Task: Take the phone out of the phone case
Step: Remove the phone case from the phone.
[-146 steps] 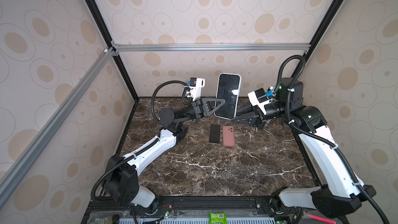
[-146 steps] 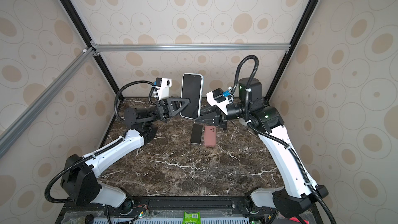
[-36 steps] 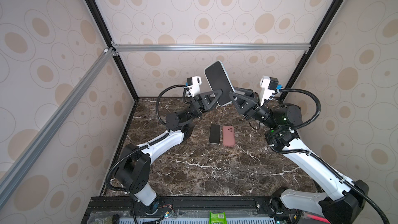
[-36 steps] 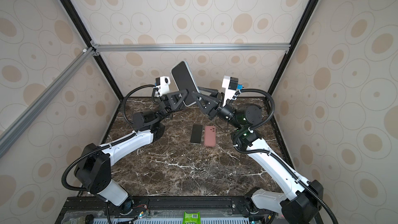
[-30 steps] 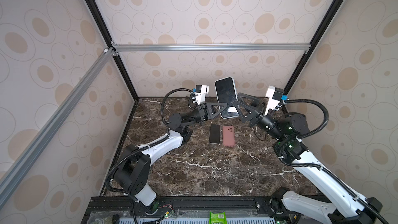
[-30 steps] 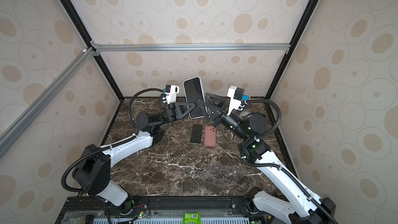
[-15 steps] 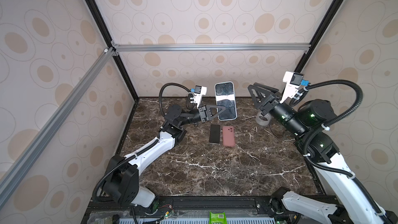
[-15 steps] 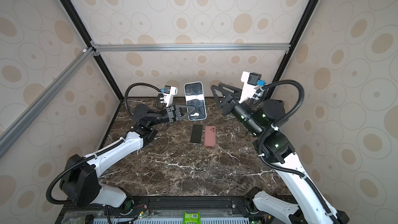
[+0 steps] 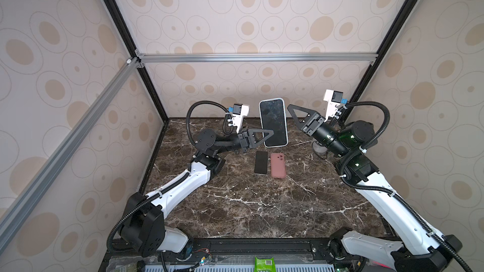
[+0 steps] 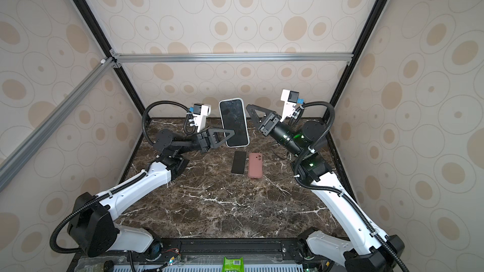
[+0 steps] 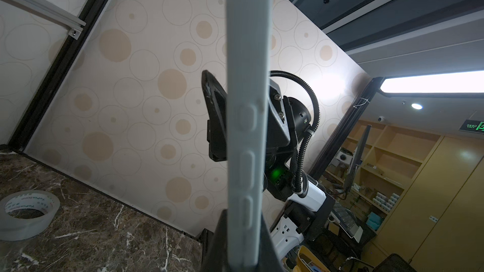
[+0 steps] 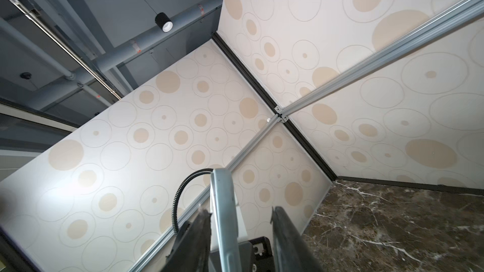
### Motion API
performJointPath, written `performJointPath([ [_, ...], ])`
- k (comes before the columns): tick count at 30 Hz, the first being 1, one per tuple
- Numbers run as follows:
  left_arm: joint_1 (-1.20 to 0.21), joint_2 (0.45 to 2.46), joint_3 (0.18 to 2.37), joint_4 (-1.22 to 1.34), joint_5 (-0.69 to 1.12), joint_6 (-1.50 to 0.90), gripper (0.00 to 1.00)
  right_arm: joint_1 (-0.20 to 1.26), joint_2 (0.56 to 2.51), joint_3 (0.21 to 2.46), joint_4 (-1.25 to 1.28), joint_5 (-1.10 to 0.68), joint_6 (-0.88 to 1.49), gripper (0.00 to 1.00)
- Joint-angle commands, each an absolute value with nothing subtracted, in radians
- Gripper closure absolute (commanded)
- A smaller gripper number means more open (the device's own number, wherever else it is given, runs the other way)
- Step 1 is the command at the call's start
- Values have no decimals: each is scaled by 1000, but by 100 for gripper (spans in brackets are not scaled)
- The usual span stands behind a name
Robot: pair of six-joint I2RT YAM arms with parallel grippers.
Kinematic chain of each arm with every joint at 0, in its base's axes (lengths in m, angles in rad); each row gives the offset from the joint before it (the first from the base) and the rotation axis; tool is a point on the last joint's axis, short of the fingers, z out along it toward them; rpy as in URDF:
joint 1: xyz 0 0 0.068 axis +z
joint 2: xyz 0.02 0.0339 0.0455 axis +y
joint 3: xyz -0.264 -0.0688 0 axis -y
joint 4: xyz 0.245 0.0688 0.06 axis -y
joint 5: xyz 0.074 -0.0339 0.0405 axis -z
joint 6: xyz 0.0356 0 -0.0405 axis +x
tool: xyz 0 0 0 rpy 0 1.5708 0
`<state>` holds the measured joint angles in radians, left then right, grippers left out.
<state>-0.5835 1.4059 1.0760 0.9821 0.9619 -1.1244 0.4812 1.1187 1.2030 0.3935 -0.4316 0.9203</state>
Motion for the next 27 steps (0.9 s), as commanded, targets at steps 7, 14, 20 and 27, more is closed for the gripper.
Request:
performJointPath([
  [7, -602, 1371, 1103, 1060, 991, -1083, 100, 479, 1180, 1265, 475, -527, 1007, 76],
  [14, -602, 1373, 1107, 1059, 985, -1085, 100, 479, 1165, 1250, 498, -547, 1008, 68],
  [20, -601, 1388, 1111, 1101, 988, -1116, 100, 479, 1169, 1238, 537, -564, 1034, 69],
  [27, -603, 1385, 1107, 1111, 982, -1121, 100, 479, 1182, 1226, 596, -563, 1091, 86],
])
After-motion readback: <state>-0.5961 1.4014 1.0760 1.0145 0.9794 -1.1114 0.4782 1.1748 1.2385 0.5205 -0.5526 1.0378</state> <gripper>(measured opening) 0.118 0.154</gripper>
